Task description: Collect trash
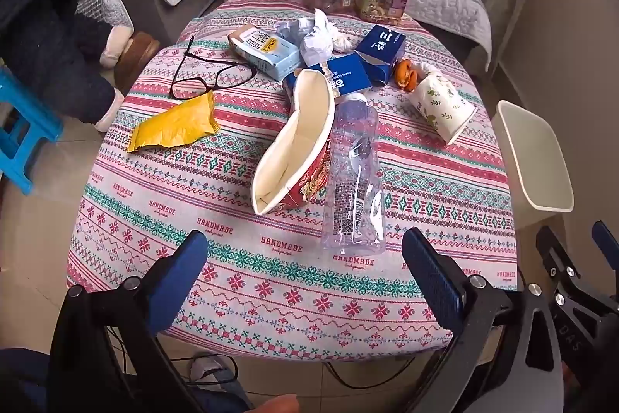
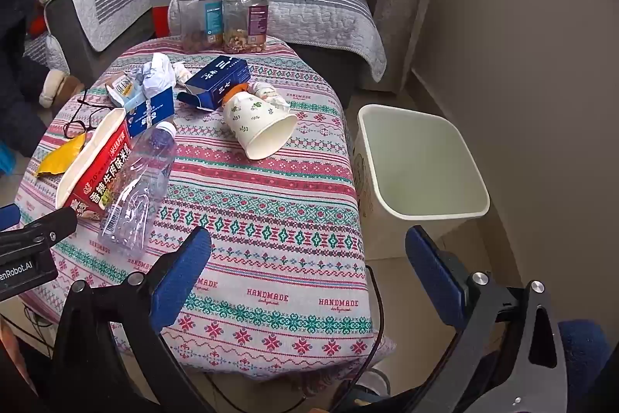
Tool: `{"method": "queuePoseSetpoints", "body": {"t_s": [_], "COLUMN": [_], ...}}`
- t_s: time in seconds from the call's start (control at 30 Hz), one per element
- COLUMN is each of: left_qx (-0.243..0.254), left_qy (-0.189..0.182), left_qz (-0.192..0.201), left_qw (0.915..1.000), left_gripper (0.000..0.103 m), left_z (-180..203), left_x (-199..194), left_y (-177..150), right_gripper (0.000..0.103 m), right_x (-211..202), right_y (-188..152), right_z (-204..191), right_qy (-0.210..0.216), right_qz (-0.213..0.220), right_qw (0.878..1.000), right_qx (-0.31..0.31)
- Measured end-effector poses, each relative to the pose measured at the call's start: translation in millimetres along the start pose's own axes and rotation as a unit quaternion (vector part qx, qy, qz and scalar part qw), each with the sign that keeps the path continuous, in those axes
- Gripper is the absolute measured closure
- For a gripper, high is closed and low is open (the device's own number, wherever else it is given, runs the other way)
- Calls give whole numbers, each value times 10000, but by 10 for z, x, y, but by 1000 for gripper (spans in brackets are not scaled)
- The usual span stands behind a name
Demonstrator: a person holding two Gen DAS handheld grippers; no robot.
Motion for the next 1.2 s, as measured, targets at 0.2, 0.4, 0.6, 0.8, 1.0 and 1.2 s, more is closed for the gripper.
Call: {"method": "queuePoseSetpoints", "body": {"t_s": [0.2,0.4,0.6,0.8,1.0,1.2], "left_qx": [5,75,78,132,71,83], "left_qy": [-111,-154,-161,-176,-198,-176], "left_qz": [-27,36,115,140,149,162], "left_qw": [9999,9998,9998,9997,9997,9997], "left_gripper": [6,6,6,6,6,6], "left_z": [4,26,49,61,28,31], "left_x": [2,-59,-69,-83,-77,-75], "left_y": [20,32,28,35,33,28], "right_gripper": [7,7,7,7,7,7], "right_x": [10,-3,-14,-28,-24,-29], "right_y": [6,12,23,26,24,24], "right_z": [-12,5,-7,-1,4,-6], "right_qy": [-16,-18,-2,-8,4,-9], "right_qz": [5,19,40,44,43,38], "right_qw": [10000,10000,10000,10000,10000,10000], "right_qx": [16,12,35,45,57,51]}}
Point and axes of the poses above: each gripper's, at about its wrist camera, not at the fingertips, and x roughly the way its jaws point, z to its right, y to its top, the point moved 6 cm from there along x, roughly the way its jaws point, and after that the axes turned 10 degrees about -z, right-handed, at the moved point
